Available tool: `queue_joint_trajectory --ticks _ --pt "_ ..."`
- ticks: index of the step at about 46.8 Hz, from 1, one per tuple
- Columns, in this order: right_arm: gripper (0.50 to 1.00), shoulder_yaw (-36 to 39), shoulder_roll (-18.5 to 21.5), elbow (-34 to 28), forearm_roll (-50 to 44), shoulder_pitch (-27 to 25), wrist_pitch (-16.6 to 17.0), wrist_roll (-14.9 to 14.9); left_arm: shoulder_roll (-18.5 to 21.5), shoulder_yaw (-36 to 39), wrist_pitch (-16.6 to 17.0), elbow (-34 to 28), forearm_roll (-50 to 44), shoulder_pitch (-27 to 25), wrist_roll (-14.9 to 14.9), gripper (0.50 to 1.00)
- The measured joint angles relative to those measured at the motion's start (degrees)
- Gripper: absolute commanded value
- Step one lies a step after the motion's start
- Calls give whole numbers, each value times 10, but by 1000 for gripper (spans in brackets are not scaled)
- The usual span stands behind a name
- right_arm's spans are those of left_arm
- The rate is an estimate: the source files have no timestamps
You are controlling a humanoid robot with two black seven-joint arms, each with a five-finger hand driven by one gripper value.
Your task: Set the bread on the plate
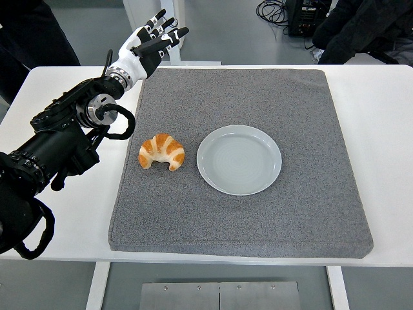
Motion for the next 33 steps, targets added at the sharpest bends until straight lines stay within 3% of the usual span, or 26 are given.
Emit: queue_joint_trajectory --ticks 33 --pt "1000 2 0 7 0 9 2 0 -3 -1 -4 0 -5 -5 0 986"
